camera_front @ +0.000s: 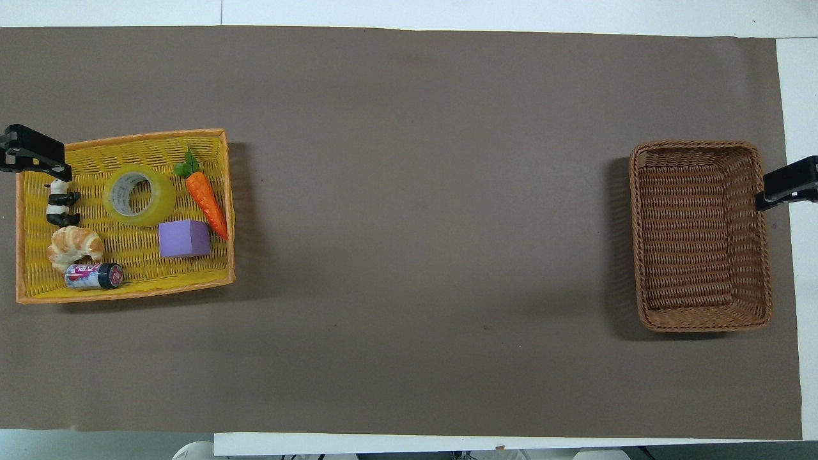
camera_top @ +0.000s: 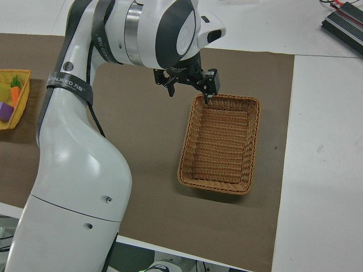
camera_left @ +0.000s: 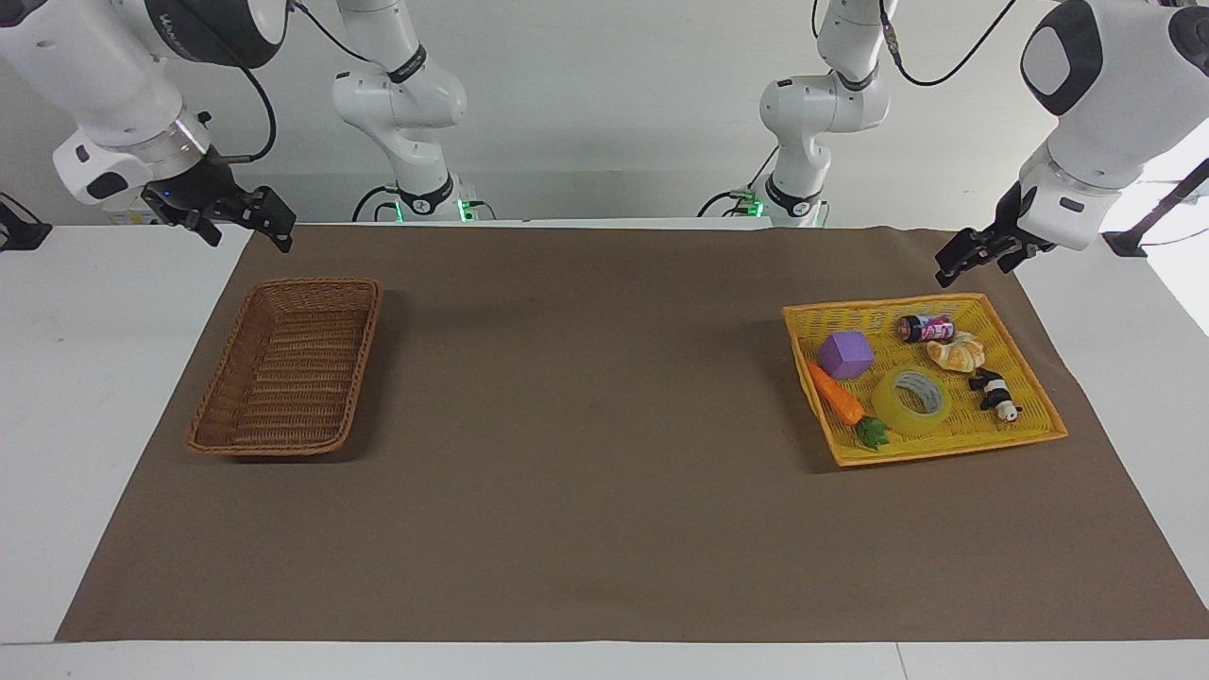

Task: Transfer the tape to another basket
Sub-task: 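Move the left gripper over the yellow tape roll in the yellow basket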

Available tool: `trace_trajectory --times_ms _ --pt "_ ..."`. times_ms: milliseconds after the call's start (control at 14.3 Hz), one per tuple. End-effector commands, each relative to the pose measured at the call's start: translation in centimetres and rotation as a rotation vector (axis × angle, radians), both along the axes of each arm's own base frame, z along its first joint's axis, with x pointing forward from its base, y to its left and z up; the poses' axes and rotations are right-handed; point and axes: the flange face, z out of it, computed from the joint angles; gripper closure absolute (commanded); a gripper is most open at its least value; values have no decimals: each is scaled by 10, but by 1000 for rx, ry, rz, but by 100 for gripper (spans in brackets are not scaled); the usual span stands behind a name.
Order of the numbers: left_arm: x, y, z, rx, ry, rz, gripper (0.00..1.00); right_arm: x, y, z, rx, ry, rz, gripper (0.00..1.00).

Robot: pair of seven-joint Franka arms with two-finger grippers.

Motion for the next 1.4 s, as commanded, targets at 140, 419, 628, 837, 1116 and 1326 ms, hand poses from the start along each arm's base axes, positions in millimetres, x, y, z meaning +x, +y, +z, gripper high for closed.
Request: trace_trajectory --times_ms 140,419,628,837,1116,1326 --pt "-10 -4 -7 7 21 5 0 -5 -1 3 9 6 18 0" --pt "-19 72 -119 6 -204 94 0 -5 -1 3 9 6 18 0" --pt "-17 87 -188 2 -145 20 0 -5 -1 3 9 6 18 0" --pt "-9 89 -215 5 -203 33 0 -5 -1 3 9 6 18 0" --pt "-11 89 -233 5 -211 36 0 -5 -1 3 9 6 18 0" --pt "0 91 -241 4 -242 40 0 -5 -1 3 9 6 18 0"
